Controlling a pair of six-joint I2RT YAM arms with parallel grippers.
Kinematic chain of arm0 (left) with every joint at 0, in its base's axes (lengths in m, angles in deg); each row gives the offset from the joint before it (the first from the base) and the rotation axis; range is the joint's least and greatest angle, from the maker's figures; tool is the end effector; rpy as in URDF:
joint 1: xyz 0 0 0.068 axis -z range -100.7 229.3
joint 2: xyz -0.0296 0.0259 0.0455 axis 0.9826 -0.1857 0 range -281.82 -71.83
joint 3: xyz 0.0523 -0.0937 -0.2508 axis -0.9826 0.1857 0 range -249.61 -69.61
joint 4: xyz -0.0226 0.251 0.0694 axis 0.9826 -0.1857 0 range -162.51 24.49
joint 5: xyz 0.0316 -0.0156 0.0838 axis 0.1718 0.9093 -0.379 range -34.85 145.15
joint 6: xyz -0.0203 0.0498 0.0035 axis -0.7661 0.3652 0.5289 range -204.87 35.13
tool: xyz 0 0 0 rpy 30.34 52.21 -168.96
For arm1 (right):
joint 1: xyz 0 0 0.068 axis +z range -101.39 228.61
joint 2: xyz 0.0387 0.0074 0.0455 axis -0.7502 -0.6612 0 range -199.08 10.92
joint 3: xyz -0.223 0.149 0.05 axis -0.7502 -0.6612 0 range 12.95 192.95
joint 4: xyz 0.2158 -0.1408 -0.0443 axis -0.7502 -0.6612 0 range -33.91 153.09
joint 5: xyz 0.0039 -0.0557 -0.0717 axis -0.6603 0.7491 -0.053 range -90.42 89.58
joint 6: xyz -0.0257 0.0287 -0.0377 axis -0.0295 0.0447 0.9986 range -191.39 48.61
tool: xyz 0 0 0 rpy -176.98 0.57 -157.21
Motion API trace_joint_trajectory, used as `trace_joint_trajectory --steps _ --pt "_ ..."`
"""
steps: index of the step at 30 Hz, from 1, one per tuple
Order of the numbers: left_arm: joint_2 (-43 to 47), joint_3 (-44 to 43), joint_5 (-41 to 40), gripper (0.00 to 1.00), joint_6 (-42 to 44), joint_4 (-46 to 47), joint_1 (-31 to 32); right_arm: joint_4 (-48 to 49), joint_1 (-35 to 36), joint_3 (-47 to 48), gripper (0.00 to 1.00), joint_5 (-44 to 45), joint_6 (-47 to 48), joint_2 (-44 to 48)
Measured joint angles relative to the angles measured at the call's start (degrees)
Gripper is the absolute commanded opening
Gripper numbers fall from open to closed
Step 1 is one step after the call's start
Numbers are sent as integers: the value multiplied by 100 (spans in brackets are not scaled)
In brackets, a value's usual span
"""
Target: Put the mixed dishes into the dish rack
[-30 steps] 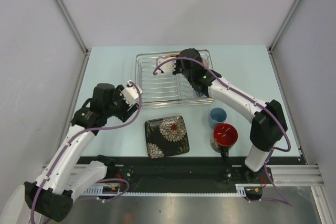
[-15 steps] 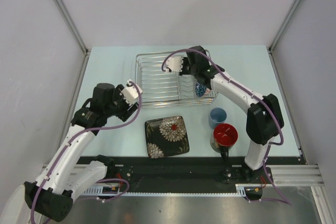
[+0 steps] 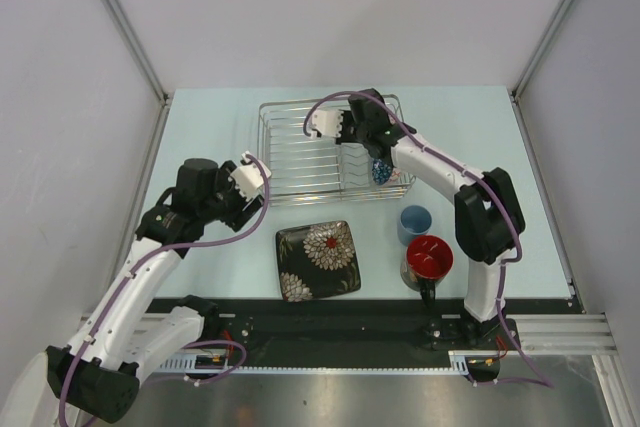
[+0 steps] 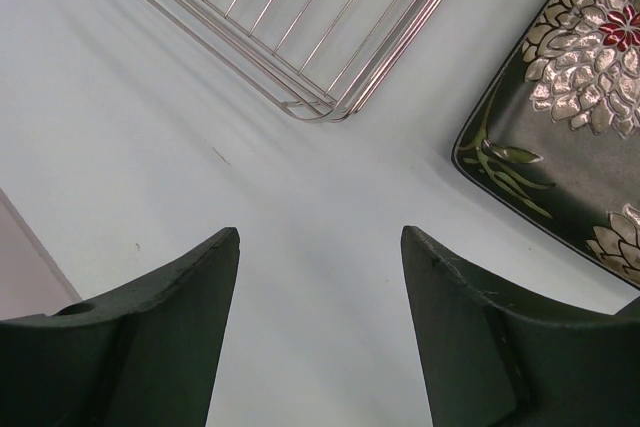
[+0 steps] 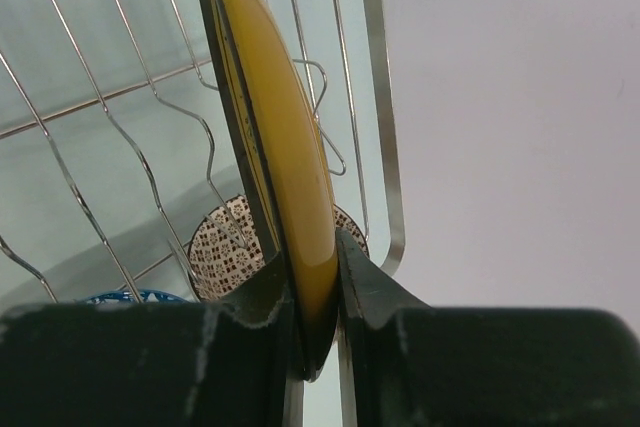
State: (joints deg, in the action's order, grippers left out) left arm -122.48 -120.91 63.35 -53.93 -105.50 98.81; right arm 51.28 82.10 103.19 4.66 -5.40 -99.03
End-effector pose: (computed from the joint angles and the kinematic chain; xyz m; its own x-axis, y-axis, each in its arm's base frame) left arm 0.1692 -0.0654 0.3112 -0.2891 0.6423 -0.7098 0.6800 0.6597 0.3200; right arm 0.3806 0.2480 0.2783 0.2672 -0.9143 -0.3045 -0.5962 0.0914 -0.7976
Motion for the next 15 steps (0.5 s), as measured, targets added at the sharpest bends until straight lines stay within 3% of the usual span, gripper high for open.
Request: trace_joint_trajectory --steps 15 --pt "-116 0 0 72 4 48 -4 42 -308 -219 0 -138 -20 -9"
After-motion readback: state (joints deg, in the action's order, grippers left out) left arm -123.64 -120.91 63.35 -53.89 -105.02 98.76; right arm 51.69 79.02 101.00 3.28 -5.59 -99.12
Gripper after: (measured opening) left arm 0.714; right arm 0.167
